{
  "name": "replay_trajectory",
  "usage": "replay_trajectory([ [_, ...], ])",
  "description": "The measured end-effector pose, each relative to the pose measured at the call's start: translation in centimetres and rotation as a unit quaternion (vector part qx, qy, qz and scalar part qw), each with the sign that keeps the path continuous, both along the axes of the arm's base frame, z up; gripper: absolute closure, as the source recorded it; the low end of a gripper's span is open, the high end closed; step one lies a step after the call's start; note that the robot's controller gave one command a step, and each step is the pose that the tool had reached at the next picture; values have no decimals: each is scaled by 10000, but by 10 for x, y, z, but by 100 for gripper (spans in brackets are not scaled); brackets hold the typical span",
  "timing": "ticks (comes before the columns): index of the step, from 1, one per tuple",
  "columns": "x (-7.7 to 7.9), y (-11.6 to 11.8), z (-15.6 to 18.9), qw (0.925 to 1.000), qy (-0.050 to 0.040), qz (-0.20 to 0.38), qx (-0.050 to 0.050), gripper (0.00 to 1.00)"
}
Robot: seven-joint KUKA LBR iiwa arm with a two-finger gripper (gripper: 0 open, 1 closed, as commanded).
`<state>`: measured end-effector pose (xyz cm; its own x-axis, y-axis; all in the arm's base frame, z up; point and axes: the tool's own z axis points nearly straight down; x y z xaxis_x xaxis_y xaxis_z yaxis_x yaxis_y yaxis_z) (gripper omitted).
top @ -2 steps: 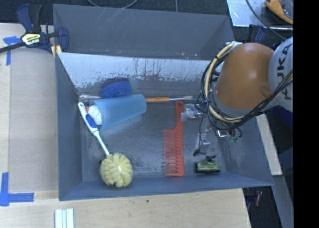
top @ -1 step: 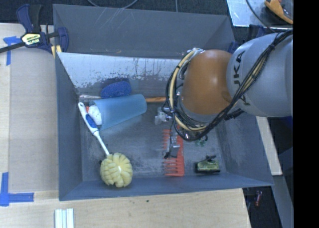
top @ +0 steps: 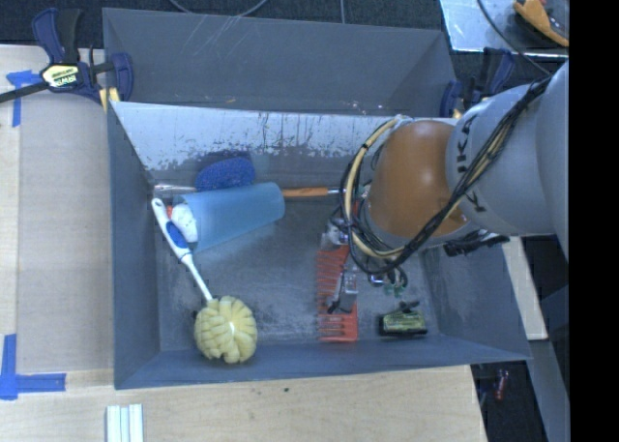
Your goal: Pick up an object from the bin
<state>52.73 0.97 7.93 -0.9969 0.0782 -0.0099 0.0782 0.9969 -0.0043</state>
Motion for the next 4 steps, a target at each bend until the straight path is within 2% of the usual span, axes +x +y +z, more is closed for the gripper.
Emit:
replay_trajectory([
  [1,-26,22,1,9997,2,248,17,100],
  [4,-26,22,1,9997,2,258,15,100],
])
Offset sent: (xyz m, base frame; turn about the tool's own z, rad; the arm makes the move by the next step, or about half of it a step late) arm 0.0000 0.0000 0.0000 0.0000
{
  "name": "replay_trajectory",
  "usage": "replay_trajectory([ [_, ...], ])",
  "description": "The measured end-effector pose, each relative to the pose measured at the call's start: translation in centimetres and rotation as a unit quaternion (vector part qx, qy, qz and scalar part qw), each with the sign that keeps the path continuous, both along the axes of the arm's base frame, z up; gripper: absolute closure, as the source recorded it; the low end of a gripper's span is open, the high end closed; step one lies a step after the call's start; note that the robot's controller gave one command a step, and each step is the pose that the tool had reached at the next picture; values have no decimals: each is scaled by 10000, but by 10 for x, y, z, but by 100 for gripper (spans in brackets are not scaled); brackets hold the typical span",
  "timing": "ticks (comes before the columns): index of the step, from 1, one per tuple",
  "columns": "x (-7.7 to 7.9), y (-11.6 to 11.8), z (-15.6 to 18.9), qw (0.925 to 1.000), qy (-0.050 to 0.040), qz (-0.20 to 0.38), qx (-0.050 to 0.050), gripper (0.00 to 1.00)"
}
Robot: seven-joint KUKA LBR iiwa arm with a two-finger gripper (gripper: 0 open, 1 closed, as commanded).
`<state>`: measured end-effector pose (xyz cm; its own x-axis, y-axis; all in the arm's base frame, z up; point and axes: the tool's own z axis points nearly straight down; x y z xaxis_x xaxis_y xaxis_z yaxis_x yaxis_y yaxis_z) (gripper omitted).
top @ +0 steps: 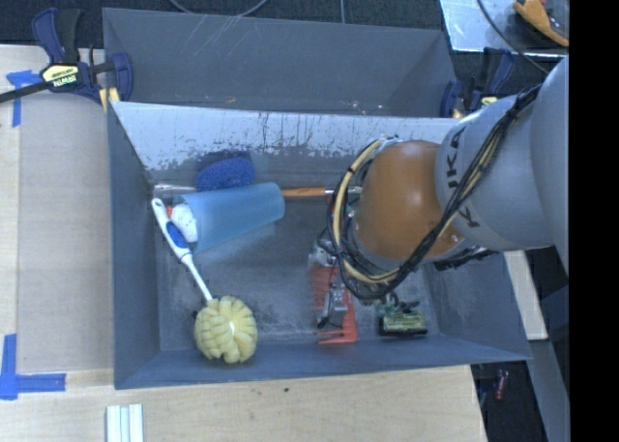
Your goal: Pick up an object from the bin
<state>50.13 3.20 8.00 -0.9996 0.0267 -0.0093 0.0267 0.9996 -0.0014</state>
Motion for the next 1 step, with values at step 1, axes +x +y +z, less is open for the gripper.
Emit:
replay_trajectory([
  [1,0,0,0,10000,0,1,0,100],
])
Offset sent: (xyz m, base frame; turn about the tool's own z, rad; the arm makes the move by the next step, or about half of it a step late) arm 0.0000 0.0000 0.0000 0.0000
